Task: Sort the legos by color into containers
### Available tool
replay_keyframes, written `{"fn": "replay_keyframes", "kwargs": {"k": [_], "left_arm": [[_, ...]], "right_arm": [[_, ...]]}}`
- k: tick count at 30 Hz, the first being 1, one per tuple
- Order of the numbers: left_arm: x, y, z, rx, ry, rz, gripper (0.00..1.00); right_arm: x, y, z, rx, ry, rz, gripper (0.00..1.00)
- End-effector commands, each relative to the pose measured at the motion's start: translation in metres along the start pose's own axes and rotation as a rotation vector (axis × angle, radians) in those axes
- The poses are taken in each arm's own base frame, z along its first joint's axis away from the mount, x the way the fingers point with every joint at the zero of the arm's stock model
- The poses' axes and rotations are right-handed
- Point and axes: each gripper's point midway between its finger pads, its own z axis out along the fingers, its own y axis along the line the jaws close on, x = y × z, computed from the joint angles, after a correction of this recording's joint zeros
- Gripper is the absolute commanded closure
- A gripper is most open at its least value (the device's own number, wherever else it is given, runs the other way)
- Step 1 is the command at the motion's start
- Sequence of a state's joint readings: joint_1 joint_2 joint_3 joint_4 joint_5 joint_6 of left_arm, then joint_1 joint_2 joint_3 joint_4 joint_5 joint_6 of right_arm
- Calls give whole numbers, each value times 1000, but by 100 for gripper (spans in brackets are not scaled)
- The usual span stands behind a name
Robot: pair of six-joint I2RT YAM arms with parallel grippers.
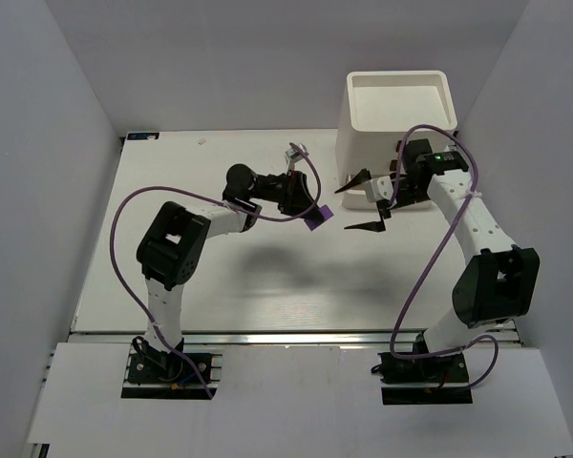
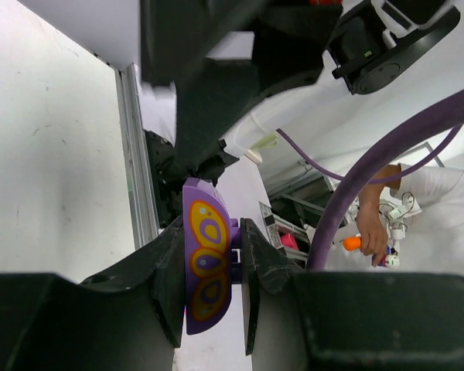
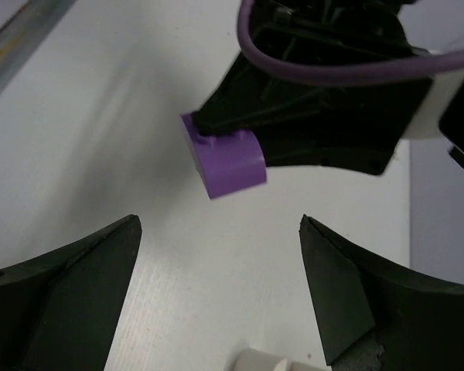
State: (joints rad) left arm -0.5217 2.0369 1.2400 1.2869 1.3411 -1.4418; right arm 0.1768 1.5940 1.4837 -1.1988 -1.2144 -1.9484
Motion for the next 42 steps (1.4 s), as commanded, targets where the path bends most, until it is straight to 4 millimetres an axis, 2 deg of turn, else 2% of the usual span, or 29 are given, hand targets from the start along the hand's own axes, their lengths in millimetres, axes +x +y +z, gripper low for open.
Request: {"fn": "replay_keyframes", "kwargs": {"k": [1, 7, 17, 27, 36, 42], "left_arm": [[-4, -11, 4, 20, 36, 62, 88], [-3, -3, 8, 16, 41, 42, 88], [4, 0, 6, 10, 52, 20, 87], [-1, -1, 11, 18, 54, 32, 87], [2, -1, 11, 16, 54, 26, 85], [2, 2, 11, 14, 53, 16, 80]], "right_arm": [[-23, 9, 10, -51, -41, -270, 12], [-26, 23, 24, -96, -65, -264, 13], [-29, 7, 31, -107, -73, -280, 16], [-24, 9, 41, -132, -87, -277, 19], [-21, 2, 43, -129, -70, -275, 35], [-21, 3, 41, -142, -53, -263, 55]]}}
